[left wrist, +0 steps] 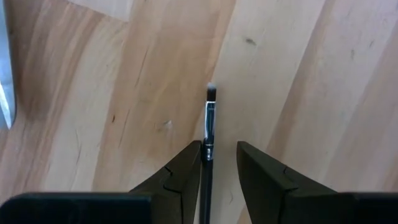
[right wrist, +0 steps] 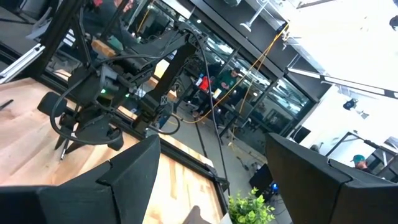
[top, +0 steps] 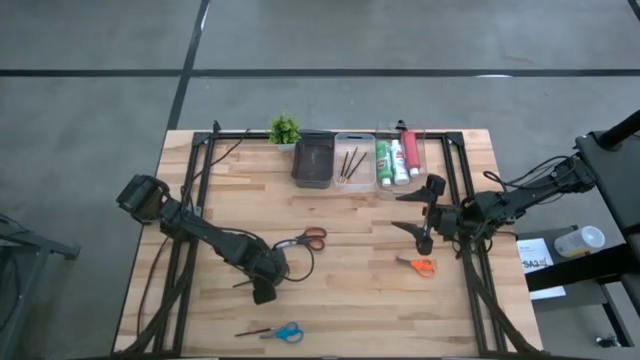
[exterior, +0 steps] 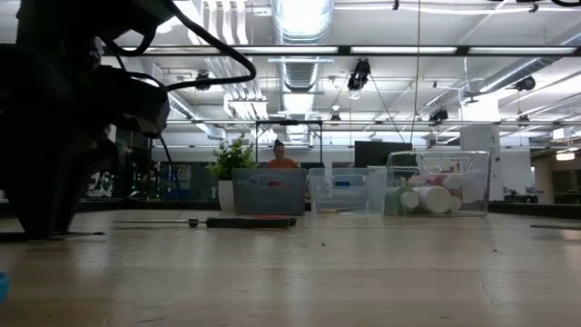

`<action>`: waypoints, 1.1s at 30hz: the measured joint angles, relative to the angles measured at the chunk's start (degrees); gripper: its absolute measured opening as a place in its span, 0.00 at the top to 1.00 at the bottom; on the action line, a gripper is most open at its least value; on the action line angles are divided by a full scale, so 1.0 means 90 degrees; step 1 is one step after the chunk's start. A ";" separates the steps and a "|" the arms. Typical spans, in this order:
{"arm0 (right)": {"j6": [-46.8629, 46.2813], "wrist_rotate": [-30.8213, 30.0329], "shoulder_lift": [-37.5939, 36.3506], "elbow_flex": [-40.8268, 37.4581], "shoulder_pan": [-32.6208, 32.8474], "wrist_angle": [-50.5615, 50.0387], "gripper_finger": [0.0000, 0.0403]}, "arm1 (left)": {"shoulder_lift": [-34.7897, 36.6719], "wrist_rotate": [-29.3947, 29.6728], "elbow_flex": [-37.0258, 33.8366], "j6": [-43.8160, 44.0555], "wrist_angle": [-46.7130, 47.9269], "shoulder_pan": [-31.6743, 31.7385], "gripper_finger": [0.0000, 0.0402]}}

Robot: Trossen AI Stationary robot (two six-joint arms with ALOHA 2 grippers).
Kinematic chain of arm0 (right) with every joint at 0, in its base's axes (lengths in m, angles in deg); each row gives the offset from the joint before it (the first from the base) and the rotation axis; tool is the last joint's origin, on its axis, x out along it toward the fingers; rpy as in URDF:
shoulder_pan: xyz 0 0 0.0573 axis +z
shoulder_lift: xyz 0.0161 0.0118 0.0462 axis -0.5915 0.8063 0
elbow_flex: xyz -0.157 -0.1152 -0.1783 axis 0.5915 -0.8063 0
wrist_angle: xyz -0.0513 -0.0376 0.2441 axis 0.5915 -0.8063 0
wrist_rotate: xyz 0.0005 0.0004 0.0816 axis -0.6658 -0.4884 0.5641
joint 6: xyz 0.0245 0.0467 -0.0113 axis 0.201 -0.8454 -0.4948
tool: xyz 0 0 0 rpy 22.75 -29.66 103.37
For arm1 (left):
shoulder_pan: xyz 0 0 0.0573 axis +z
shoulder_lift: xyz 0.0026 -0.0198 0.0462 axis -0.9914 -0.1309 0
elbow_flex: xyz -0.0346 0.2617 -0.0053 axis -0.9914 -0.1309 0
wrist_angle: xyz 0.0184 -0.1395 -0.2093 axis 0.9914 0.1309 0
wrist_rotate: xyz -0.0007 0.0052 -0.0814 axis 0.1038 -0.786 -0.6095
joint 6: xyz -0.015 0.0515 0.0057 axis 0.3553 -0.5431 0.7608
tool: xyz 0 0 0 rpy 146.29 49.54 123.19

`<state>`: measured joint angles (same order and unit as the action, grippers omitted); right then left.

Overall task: Pick & Place Paint Supplies
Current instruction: Put the top silver paint brush into the white transparent bin

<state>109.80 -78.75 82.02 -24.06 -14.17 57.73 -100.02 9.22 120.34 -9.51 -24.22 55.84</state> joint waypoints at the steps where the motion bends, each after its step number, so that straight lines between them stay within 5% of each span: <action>1: -0.0025 0.0001 0.0000 0.0000 -0.0001 0.0000 0.29 | 0.0000 -0.0006 0.0000 -0.0070 0.0009 0.0000 0.71; 12: 0.0017 0.0000 0.0000 0.0000 0.0001 0.0000 0.29 | 0.0010 0.0054 0.0000 -0.0050 0.0120 0.0000 0.97; 33: 0.0001 0.0000 0.0000 0.0000 -0.0001 0.0002 0.29 | 0.0106 0.0271 -0.0014 -0.0018 0.0101 0.0002 0.93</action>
<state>109.81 -78.75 82.02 -24.06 -14.18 57.75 -99.06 11.66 120.21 -9.67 -23.31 55.86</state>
